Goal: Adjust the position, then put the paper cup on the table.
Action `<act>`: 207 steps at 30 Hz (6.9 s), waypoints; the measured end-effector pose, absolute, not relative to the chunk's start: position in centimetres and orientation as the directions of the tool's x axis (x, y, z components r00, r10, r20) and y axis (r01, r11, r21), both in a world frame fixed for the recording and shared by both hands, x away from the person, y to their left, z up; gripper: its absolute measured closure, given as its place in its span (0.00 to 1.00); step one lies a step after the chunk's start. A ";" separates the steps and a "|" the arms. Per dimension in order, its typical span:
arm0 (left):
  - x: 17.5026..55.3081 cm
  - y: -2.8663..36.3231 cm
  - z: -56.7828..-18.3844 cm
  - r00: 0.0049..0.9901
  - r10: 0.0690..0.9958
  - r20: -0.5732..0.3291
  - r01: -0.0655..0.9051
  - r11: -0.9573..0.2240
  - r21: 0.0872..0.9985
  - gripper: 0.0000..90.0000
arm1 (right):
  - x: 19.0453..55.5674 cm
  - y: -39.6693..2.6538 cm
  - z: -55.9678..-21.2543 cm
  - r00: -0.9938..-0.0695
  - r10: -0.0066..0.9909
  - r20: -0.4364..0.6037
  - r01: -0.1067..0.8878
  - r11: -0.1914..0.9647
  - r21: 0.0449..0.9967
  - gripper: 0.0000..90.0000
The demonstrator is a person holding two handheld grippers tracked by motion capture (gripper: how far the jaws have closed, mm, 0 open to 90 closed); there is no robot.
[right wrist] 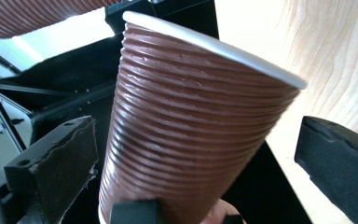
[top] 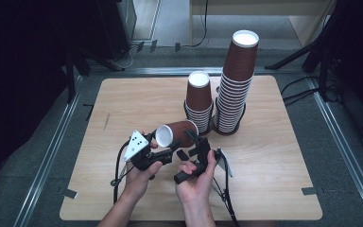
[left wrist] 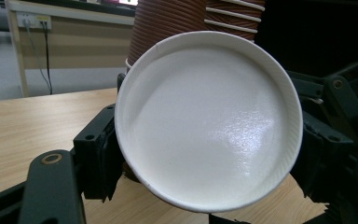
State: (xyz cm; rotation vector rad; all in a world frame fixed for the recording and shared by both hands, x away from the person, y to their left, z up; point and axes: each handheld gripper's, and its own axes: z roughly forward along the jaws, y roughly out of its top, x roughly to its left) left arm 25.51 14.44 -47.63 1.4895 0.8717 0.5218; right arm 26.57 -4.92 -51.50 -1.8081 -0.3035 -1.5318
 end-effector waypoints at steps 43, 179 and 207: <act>25.8 16.9 -47.3 0.663 0.692 -0.285 0.315 0.088 0.945 0.00 | 27.5 -6.3 -49.7 0.017 0.114 0.993 0.453 -0.887 0.094 0.14; 23.5 31.4 -55.2 0.262 0.941 -0.213 0.428 0.084 0.900 0.00 | 28.6 -26.2 -52.8 -0.173 0.985 0.022 0.323 0.035 0.946 0.00; 23.3 31.3 -55.2 0.257 0.943 -0.211 0.423 0.086 0.902 0.00 | 23.6 -32.6 -53.6 -0.082 0.997 0.003 0.325 0.024 0.945 0.00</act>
